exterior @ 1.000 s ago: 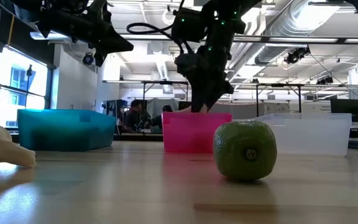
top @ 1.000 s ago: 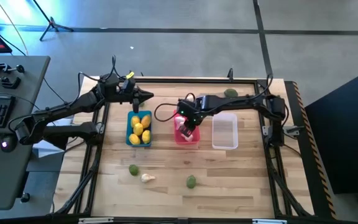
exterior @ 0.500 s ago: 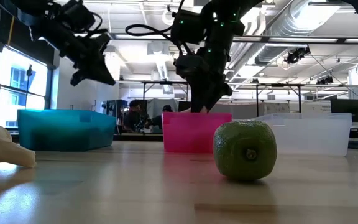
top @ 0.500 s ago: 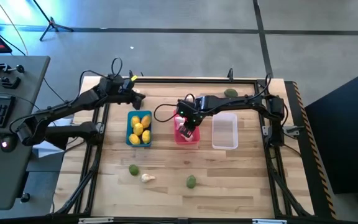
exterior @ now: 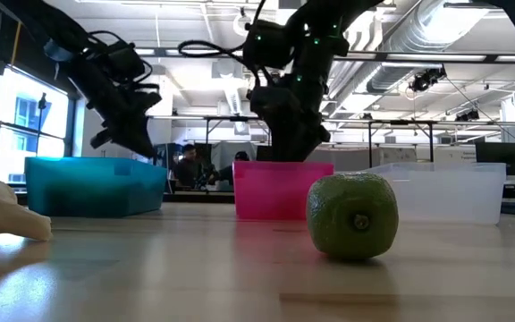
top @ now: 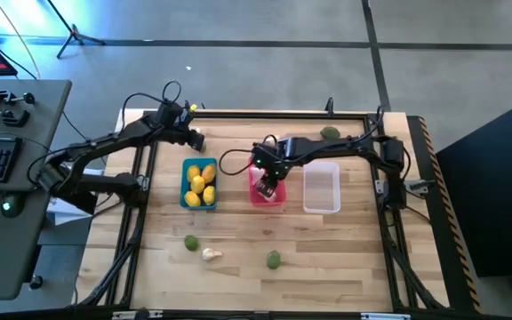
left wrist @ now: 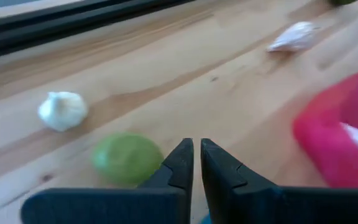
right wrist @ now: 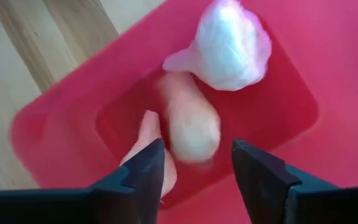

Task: Sort produce into baskets
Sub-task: Put the top right white garlic into the red bin, then put the top left white garlic into the red bin

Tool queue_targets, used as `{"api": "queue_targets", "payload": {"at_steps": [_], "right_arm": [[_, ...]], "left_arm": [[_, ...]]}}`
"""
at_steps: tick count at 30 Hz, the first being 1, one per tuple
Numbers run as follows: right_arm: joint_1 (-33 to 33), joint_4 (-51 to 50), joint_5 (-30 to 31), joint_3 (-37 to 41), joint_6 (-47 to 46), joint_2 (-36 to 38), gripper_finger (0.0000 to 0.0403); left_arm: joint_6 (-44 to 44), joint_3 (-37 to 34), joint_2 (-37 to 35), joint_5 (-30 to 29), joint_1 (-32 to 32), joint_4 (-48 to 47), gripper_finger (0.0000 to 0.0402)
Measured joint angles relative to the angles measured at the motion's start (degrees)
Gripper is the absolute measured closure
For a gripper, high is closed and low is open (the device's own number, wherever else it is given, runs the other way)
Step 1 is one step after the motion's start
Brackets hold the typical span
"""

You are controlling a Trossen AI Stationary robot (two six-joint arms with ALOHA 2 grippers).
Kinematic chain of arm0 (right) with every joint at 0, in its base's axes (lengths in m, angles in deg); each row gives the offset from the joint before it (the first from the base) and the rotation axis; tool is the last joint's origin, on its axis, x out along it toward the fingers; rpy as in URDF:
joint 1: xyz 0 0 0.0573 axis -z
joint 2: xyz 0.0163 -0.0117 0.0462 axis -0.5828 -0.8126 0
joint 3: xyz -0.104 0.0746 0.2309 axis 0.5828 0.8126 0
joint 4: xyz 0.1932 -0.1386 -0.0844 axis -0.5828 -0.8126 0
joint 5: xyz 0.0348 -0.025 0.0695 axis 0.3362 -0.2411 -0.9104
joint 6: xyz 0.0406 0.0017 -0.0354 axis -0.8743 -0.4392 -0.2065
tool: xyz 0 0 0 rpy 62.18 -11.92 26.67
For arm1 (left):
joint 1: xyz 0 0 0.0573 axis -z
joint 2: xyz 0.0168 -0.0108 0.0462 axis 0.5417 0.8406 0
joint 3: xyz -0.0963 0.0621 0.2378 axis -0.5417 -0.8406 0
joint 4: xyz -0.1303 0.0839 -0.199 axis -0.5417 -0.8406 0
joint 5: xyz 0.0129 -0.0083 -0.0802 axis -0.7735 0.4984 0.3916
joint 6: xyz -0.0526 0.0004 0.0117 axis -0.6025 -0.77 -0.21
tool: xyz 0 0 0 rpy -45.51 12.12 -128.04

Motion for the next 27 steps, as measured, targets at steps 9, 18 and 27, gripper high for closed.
{"api": "queue_targets", "payload": {"at_steps": [9,18,27], "right_arm": [[0.0,0.64,0.24,0.0,-1.09,-0.72,0.0166],[0.0,0.58,0.24,0.0,-1.11,-0.55,0.0151],[0.0,0.15,-0.55,-0.02,-1.13,1.61,0.0151]], "left_arm": [[5.08,0.0,3.55,-12.06,-1.61,0.06,0.0304],[4.7,0.0,10.42,-16.45,-3.74,7.56,0.0249],[3.01,0.0,16.11,-11.1,-6.1,10.77,0.0252]]}}
